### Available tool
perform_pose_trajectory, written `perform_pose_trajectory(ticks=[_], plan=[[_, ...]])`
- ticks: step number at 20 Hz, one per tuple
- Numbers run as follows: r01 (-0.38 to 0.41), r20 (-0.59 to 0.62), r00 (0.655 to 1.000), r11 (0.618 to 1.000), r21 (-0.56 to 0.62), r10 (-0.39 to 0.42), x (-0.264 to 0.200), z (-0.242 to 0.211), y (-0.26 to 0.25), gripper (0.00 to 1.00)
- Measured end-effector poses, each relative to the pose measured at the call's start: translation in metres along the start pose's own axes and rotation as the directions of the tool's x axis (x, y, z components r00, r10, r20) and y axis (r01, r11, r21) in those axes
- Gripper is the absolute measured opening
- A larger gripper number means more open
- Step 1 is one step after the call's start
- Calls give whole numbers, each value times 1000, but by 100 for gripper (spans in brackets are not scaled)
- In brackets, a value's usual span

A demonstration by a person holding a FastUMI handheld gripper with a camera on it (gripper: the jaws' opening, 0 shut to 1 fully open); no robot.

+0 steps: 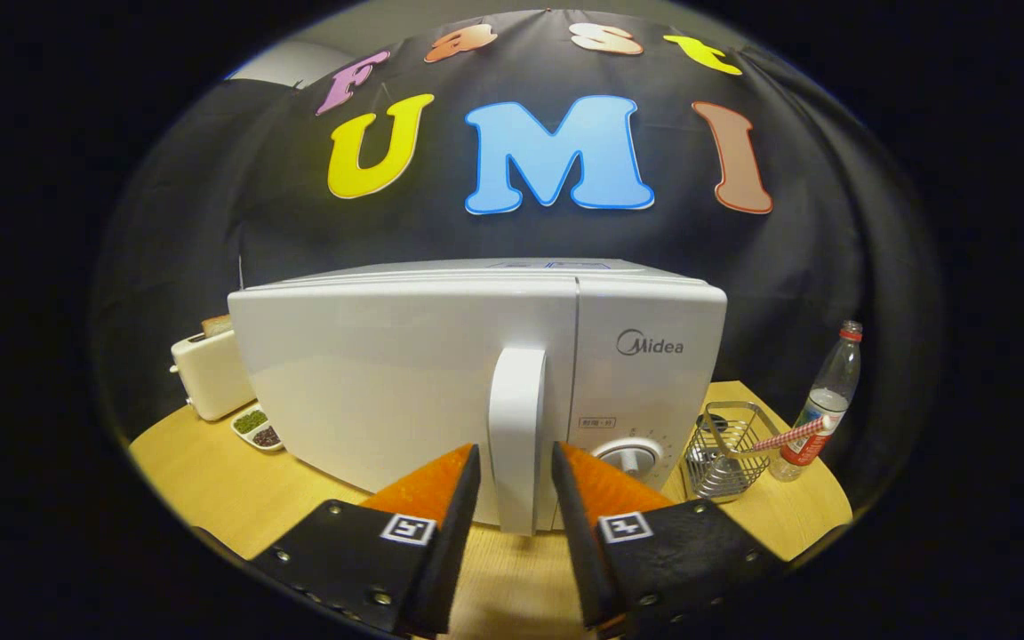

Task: Open the microwave, put the food inside, and close the microwave door.

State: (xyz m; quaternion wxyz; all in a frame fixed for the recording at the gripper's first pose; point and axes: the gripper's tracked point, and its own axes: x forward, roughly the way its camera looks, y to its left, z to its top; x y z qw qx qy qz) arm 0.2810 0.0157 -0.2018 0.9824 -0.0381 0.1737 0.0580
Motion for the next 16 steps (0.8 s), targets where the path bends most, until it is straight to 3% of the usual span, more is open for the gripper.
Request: perform_pose_trajectory(ticks=[1,2,4,6,7,10,11,12,16], plan=[[-8,-12,1000,1000,2,8,1,-1,4,46],[23,-30,999,1000,-14,-23,2,-2,0,46],[25,-25,999,999,-21,-25,7,-4,-2,27],[43,-31,999,999,-14,-44,-1,0,3,27],[50,-49,998,999,-12,-50,1,-2,1,18],[43,-67,997,999,22,-41,-5,-2,3,18],[40,-70,997,999,10,-39,-3,-4,3,10],[38,-79,996,999,8,-37,-14,-6,7,10],[25,-33,999,997,-78,-28,-54,-19,27,10]])
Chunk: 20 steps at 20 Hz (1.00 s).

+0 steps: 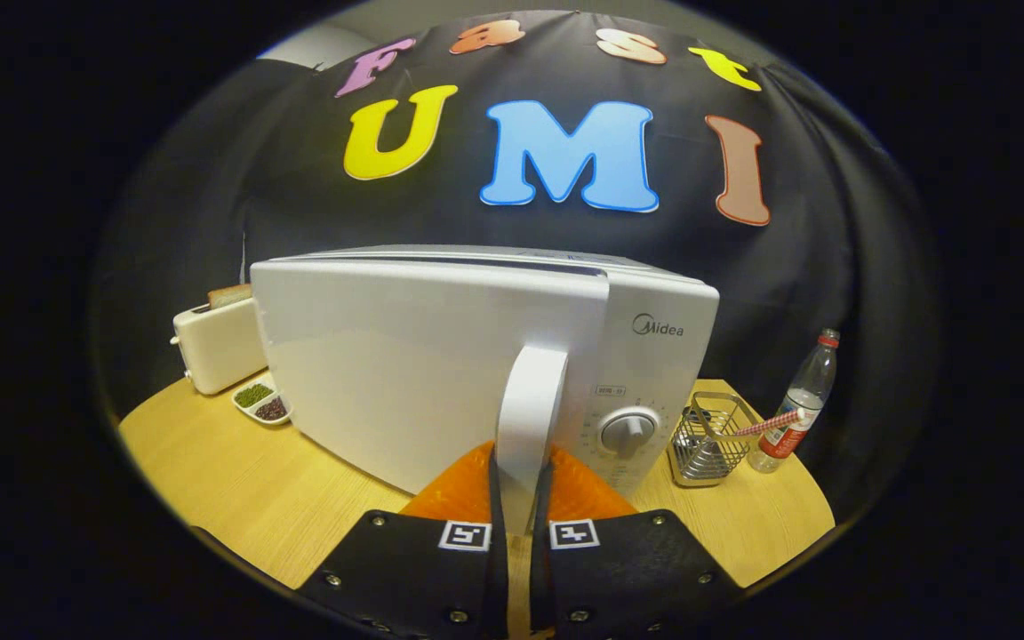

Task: Open the microwave, put the food inside, and close the microwave door.

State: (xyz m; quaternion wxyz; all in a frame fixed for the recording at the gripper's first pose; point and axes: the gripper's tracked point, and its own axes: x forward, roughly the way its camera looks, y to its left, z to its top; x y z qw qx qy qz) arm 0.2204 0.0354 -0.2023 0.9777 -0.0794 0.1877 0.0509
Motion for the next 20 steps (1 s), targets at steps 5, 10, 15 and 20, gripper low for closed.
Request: perform_pose_trajectory(ticks=[5,10,15,20], plan=[[-30,-37,999,999,44,31,-32,-9,22,11],[-65,-65,995,996,58,69,-64,-17,51,20],[-96,-73,993,995,27,97,-93,-25,83,21],[-143,-78,987,990,-3,142,-117,-28,118,21]])
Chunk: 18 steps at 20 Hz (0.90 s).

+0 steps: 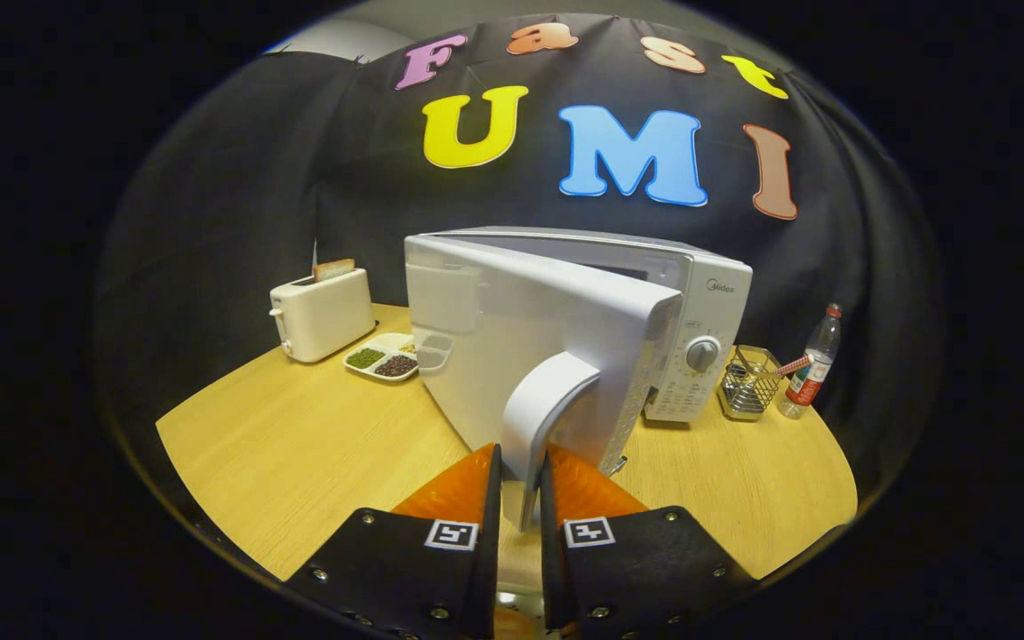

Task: Open the microwave, put the food inside, and close the microwave door.

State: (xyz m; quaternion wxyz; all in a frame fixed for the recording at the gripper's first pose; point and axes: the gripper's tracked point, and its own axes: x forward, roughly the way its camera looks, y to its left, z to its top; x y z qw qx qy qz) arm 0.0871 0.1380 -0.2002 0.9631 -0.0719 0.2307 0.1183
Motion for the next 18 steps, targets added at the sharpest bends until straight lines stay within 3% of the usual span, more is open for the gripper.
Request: perform_pose_trajectory(ticks=[9,13,18], plan=[[-59,-6,998,997,-46,59,-16,-8,75,22],[-40,5,999,995,-95,41,-21,-9,104,22],[13,-5,1000,998,-63,-13,-23,-10,129,22]])
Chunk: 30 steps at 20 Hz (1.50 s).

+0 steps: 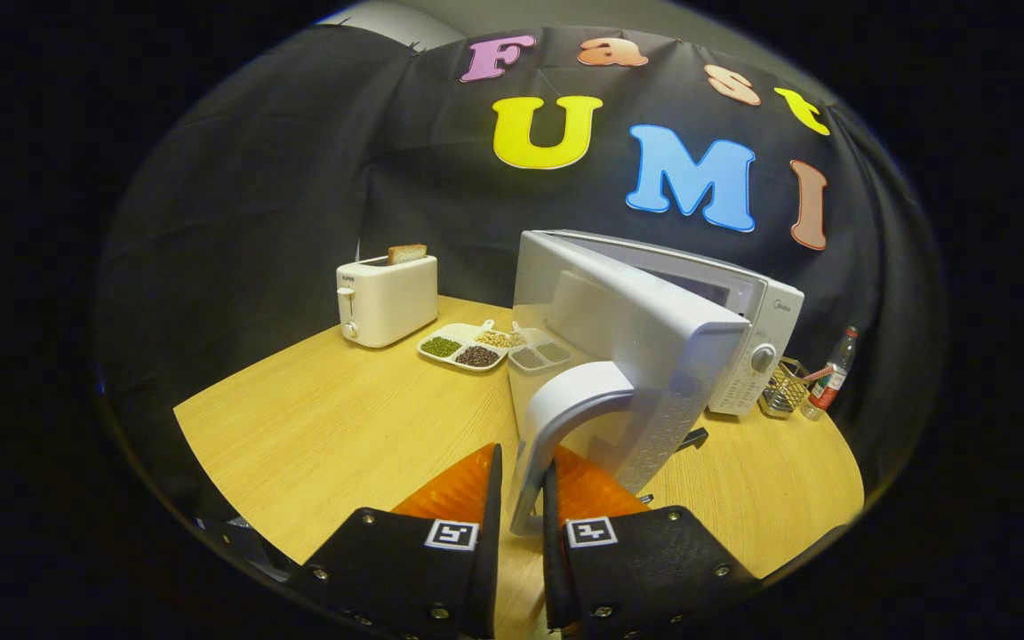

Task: Open the microwave, put the food inside, and close the microwave door.

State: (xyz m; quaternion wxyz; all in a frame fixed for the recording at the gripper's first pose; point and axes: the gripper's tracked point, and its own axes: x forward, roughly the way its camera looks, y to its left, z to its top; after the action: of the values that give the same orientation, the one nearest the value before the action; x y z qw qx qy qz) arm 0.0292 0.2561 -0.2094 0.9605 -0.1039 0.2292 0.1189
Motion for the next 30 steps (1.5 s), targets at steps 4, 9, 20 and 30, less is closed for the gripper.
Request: perform_pose_trajectory(ticks=[4,9,20,30], plan=[[15,-32,999,1000,-1,-15,-4,1,19,22],[-90,-28,995,993,73,92,-26,7,51,23],[-293,179,945,951,101,272,-124,69,38,60],[-78,87,994,986,148,65,-110,13,-78,98]])
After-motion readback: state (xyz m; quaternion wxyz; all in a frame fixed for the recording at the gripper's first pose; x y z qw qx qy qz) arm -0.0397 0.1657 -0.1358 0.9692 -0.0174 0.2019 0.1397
